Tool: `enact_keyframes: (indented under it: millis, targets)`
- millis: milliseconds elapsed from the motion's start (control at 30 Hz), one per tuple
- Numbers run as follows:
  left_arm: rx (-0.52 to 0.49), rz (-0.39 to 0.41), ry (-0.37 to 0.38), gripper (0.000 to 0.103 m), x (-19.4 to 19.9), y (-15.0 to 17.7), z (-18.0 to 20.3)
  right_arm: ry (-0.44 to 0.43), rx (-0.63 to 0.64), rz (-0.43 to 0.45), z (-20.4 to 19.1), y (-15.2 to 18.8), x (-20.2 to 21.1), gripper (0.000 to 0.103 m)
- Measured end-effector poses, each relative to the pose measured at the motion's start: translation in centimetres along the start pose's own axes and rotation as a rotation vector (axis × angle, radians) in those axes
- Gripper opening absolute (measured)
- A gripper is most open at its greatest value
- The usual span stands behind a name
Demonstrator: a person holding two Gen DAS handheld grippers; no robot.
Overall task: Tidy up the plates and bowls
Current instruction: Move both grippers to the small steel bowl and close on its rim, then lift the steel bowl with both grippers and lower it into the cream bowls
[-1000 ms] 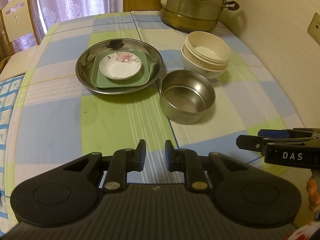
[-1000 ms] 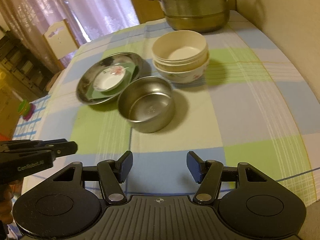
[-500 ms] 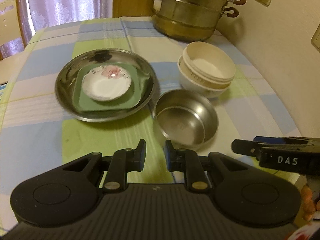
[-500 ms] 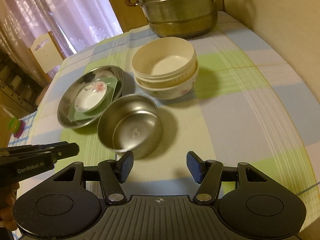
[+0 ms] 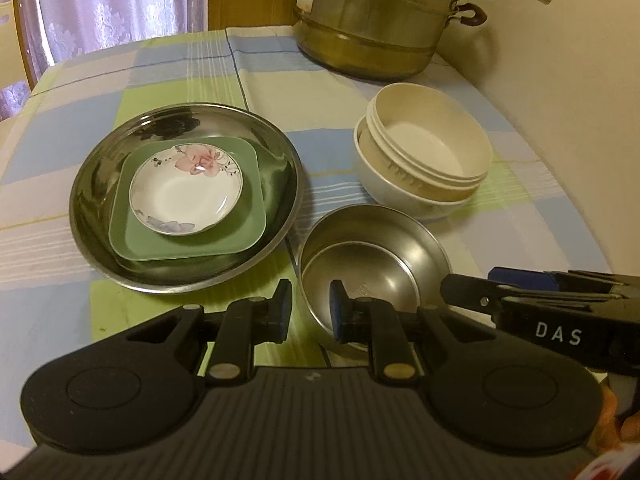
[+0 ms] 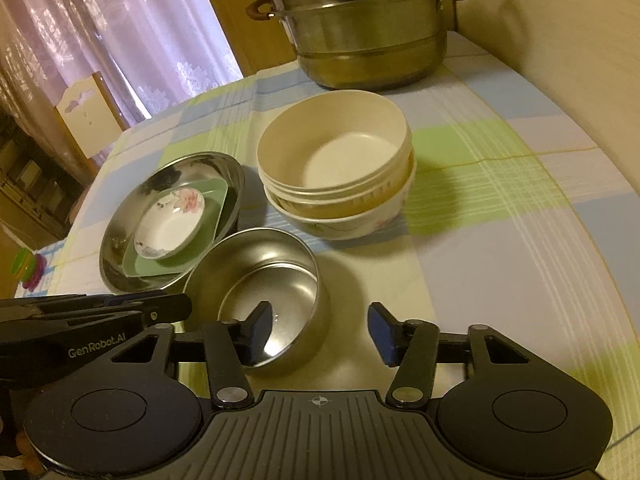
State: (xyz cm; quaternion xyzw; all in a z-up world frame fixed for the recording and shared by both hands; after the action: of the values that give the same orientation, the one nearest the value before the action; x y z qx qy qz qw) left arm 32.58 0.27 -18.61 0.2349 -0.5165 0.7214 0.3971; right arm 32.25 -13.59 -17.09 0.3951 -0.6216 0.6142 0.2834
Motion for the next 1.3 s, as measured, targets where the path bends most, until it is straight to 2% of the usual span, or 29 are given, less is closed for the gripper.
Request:
enact_keyframes:
  millis: [367,667,933,1300]
  targets:
    - [-0.009,-0.042,-0.014,0.016,-1.9,0.0,-0.8,-0.01,0.013,-0.007,-0.4,-0.4,-2.0,0.029]
    - [-0.023,-0.05,-0.009,0.008,-2.2,0.1,-0.6,-0.008,0.027,-0.007,-0.9,-0.1,-2.4,0.008]
    - [-0.032,-0.054,-0.006,0.007,-1.2,0.3,-0.2,0.002,0.043,-0.016,-1.2,0.3,-1.5,0.008]
    - [-0.074,-0.036,0.003,0.007,2.6,-0.2,1.5,0.004,0.059,-0.023,-1.9,-0.1,2.6,0.008]
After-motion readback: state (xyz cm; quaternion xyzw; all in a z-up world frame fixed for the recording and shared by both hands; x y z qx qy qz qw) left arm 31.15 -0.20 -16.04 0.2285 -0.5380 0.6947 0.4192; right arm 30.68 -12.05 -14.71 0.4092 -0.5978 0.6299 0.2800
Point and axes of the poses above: each gripper's, at about its wrist camera, not at the fingertips, and x roughly against the way its jaws point, z to its right, y to its underside, the point moved 10 cm from there along -x, roughly the way its jaws point, and after that the axes turned 15 degrees about y, right-handed, at the moved point
